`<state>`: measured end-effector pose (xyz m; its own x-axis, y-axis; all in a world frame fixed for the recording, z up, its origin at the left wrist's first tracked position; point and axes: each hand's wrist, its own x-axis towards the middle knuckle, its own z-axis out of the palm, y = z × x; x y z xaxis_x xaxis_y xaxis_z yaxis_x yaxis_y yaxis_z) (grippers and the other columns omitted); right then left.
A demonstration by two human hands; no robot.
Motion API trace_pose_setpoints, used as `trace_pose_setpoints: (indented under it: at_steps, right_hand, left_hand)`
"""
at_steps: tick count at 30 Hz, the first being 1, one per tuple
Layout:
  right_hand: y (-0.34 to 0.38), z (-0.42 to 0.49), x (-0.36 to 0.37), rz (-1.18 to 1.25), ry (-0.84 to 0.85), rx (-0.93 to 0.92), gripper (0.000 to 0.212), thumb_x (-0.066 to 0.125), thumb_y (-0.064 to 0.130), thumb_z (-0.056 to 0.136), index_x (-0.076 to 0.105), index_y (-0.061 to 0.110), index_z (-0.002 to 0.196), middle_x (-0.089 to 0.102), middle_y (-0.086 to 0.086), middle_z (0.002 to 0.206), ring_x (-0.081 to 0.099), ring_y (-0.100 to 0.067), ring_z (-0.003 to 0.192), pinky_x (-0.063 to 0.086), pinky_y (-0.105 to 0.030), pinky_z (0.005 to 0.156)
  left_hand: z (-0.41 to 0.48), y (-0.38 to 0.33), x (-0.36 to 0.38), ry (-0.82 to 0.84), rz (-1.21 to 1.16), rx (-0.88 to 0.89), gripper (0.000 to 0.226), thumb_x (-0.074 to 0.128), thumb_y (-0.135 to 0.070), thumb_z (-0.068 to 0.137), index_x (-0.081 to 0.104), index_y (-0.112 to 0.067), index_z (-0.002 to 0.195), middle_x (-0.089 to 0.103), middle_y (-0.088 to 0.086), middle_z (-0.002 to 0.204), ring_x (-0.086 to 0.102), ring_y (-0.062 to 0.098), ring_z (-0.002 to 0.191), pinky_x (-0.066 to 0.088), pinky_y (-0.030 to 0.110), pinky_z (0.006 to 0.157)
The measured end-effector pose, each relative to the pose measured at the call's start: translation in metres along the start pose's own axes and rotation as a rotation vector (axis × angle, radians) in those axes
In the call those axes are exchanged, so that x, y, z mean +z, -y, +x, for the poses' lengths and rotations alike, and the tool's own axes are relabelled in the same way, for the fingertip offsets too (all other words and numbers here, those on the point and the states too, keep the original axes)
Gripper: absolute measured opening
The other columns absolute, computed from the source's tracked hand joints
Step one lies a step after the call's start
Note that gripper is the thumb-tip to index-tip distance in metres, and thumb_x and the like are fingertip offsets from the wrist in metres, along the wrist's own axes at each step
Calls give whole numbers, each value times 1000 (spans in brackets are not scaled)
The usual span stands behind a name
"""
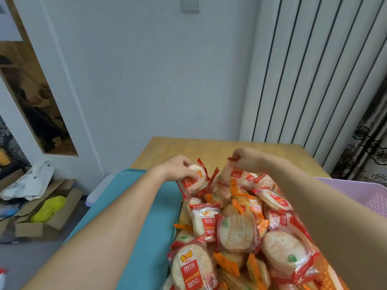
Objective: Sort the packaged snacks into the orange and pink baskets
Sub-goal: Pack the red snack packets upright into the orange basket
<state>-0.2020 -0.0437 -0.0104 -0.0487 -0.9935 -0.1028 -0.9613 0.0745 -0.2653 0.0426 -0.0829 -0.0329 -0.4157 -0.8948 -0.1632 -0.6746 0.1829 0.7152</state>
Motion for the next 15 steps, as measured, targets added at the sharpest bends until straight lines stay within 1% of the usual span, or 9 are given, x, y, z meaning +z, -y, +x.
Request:
trace_pose_setpoints:
  at_steps: [2,4,7,10,12,13,15]
  right_hand:
    - [3,5,3,133,15,41,29,50,15,98,60,7,125,64,-9,115,60,-26,104,50,-38,88]
    - [7,11,13,160,63,61,33,51,17,98,59,6,128,64,-10,122,59,-26,106,49,-38,90]
    - [16,16,30,80,171,28,41,55,24,94,55,13,133,63,-6,128,56,-22,107,47,-36,93]
    - [16,20,42,20,203,-23,55,63,24,88,45,20,140,60,-5,133,57,-23,109,51,-39,98]
    - [14,21,41,74,203,-25,65,70,18,84,38,23,141,58,-6,132,59,-26,111,53,-42,99]
    - [12,21,38,97,205,-24,69,73,15,84,36,24,141,57,-5,132,59,-26,112,54,-43,99]
    - [10,19,31,100,192,-24,66,73,16,84,41,21,142,59,-4,129,60,-25,110,55,-40,97]
  left_hand:
    - [2,8,7,31,-196,-87,19,75,-22,88,68,-8,99,72,6,88,67,18,74,56,26,65]
    - [6,16,20,86,-294,-153,19,72,-22,89,69,-7,102,73,8,88,68,19,73,57,28,70]
    - [14,25,34,161,-228,-193,30,72,-30,86,70,-6,104,73,6,86,67,21,75,55,33,77]
    - [16,25,38,158,-244,-183,31,72,-26,88,70,-2,108,77,8,88,70,19,72,57,30,72]
    - [17,24,37,150,-253,-170,30,74,-23,87,71,-1,107,78,10,90,71,18,70,57,27,66]
    - [17,24,37,147,-262,-170,27,74,-22,87,70,-1,105,77,10,87,70,18,67,55,25,62]
    - [20,26,39,123,-290,-174,23,74,-21,87,70,-3,100,75,8,81,68,17,62,53,24,56]
